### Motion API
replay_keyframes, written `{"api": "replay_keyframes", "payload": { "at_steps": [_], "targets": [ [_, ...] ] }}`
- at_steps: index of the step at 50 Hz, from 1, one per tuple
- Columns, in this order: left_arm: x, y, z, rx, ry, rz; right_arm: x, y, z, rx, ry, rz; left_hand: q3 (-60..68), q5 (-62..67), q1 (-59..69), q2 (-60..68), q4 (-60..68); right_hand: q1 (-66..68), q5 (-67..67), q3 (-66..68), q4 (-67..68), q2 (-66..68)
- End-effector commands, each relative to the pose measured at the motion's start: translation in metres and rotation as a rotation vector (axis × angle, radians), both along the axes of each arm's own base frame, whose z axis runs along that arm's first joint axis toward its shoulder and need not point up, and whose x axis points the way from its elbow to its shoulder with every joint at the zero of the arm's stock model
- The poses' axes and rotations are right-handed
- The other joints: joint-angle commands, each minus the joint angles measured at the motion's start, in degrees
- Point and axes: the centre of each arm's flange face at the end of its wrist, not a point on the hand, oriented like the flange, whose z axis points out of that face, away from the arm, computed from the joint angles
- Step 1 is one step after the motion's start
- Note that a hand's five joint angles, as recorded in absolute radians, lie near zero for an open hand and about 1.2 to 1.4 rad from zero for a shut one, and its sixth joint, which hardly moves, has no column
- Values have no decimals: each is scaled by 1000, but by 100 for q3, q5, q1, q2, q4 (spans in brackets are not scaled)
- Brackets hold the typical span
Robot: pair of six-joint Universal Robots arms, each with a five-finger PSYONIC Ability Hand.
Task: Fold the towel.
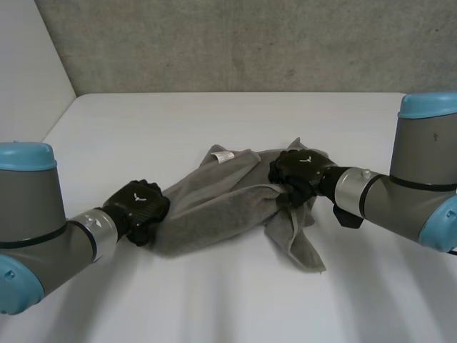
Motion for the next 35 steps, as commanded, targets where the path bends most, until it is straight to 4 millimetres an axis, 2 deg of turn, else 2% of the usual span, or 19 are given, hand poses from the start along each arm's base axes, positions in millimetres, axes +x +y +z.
{"api": "replay_keyframes", "payload": {
  "at_steps": [1,6,11,15,20,22,23,24,25,26,27,28,29,30,31,32,33,34,35],
  "targets": [
    [1,1,2,3,-3,6,-6,8,0,18,11,9,-242,1380,1408,1382,-294,686,419,-190,-330,530],
    [3,8,4,48,-18,6,-13,13,2,38,21,33,-242,1380,1408,1382,-294,686,419,-190,-330,530],
    [5,18,4,133,-42,-5,-25,26,7,86,100,144,-242,1380,1408,1382,-294,686,419,-190,-330,530],
    [5,17,4,142,-49,-12,-29,31,6,108,165,194,-242,1380,1408,1382,-294,686,419,-190,-330,530],
    [0,2,6,114,-44,-13,-27,32,-6,117,262,297,-242,1380,1408,1382,-294,686,419,-190,-330,530],
    [-7,-19,7,69,-29,-14,-22,21,-7,81,286,332,-242,1380,1408,1382,-294,686,419,-190,-330,530],
    [-7,-19,7,69,-29,-14,-22,21,-7,80,286,332,-242,1380,1408,1382,-294,686,419,-190,-330,530],
    [-13,-35,13,7,-6,-16,-18,8,-2,22,291,320,-242,1380,1408,1382,-294,686,419,-190,-330,530],
    [-13,-35,13,6,-6,-16,-18,8,-2,22,291,319,-242,1380,1408,1382,-294,686,419,-190,-330,530],
    [-21,-52,25,-92,28,-21,-10,-9,8,-86,299,299,-242,1380,1408,1382,-294,686,419,-190,-330,530],
    [-31,-69,41,-227,75,-27,1,-26,30,-235,296,258,-242,1380,1408,1382,-294,686,419,-190,-330,530],
    [-31,-69,41,-229,76,-28,1,-26,30,-236,296,257,-242,1380,1408,1382,-294,686,419,-190,-330,530],
    [-43,-83,64,-394,142,-31,14,-43,62,-417,260,188,-242,1380,1408,1382,-294,686,419,-190,-330,530],
    [-56,-88,93,-563,226,-37,27,-55,99,-594,169,105,-242,1380,1408,1382,-294,686,419,-190,-330,530],
    [-56,-88,93,-565,227,-37,27,-55,100,-596,168,104,-242,1380,1408,1382,-294,686,419,-190,-330,530],
    [-62,-84,133,-739,339,-27,36,-59,137,-735,29,26,-242,1380,1408,1382,-294,686,419,-190,-330,530],
    [-61,-71,182,-915,474,-12,36,-57,177,-840,-138,-39,-242,1380,1408,1382,-294,686,419,-190,-330,530],
    [-61,-71,183,-917,475,-12,36,-57,177,-841,-140,-40,-242,1380,1408,1382,-294,686,419,-190,-330,530],
    [-53,-56,221,-1046,601,4,29,-44,218,-928,-306,-66,-242,1380,1408,1382,-294,686,419,-190,-330,530]
  ]
}}
